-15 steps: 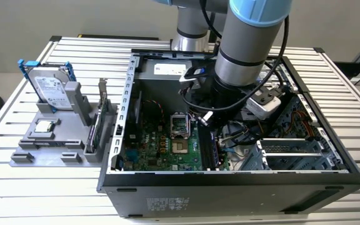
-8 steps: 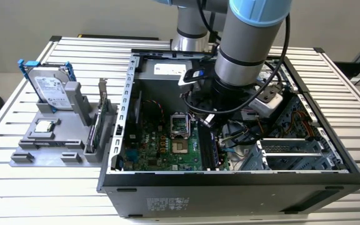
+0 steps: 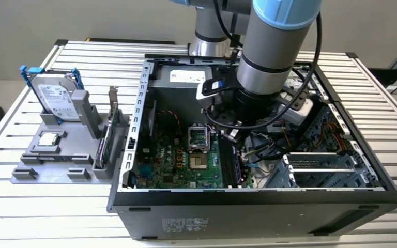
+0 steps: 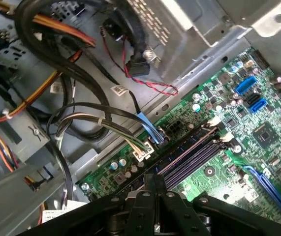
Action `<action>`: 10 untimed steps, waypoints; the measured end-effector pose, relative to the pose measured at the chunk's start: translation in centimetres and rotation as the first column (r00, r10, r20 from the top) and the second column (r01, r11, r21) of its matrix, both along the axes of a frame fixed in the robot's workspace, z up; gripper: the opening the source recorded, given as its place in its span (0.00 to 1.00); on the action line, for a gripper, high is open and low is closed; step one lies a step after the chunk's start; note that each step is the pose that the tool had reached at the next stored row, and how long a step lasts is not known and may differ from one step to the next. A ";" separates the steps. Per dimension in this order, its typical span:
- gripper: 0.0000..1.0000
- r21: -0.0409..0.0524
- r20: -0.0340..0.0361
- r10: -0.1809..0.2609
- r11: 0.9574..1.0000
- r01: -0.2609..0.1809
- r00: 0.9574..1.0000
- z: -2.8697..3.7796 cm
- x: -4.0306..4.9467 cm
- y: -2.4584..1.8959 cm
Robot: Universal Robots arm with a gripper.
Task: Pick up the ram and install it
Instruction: 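Press down the ram until it locks into place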
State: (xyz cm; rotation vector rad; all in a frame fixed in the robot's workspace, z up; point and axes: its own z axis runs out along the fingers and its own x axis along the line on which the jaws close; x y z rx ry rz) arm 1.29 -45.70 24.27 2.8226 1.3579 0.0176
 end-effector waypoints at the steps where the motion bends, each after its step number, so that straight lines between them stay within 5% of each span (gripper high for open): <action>1: 0.00 0.000 0.000 0.019 1.000 -0.019 1.000 0.00 0.00 0.00; 6: 0.00 0.000 0.000 0.108 0.994 -0.108 0.994 -0.02 0.00 0.01; 10: 0.00 0.000 0.000 0.181 0.984 -0.181 0.984 -0.04 0.00 0.02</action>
